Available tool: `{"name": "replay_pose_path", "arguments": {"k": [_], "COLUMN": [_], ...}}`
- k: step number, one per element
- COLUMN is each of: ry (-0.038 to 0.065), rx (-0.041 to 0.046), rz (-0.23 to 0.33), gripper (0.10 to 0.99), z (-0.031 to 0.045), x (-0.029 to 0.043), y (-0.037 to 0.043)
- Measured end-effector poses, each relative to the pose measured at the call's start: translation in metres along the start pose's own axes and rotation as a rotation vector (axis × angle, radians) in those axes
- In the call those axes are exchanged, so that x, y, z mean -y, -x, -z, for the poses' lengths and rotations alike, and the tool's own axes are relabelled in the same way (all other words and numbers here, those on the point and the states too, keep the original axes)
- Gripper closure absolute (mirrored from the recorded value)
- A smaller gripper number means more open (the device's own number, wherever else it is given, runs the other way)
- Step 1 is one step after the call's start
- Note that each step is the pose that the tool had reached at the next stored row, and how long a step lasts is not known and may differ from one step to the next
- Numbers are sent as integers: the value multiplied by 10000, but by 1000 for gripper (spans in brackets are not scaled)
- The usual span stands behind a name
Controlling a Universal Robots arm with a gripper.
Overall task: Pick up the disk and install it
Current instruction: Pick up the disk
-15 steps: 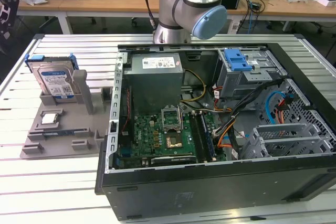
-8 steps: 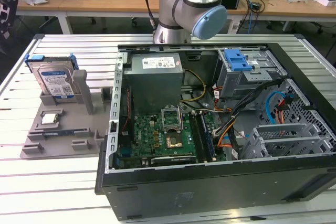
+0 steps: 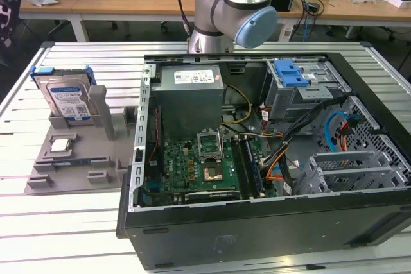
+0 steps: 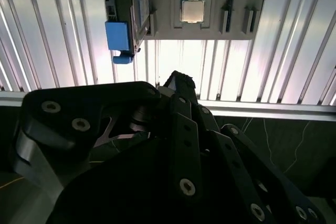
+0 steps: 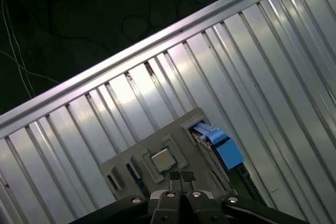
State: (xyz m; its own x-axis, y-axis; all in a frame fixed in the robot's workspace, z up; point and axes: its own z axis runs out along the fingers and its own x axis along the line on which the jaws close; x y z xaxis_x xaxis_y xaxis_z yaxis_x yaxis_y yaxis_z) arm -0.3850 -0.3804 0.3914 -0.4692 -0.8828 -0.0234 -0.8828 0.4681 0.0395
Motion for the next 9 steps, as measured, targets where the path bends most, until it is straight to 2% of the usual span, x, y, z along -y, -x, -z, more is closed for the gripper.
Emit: {"name": "replay_pose_path", "arguments": {"k": [9], "ry": [12], "rx": [-31], "rz": [645], "gripper": [980], "z": [0], "x": [0], "y": [0]}}
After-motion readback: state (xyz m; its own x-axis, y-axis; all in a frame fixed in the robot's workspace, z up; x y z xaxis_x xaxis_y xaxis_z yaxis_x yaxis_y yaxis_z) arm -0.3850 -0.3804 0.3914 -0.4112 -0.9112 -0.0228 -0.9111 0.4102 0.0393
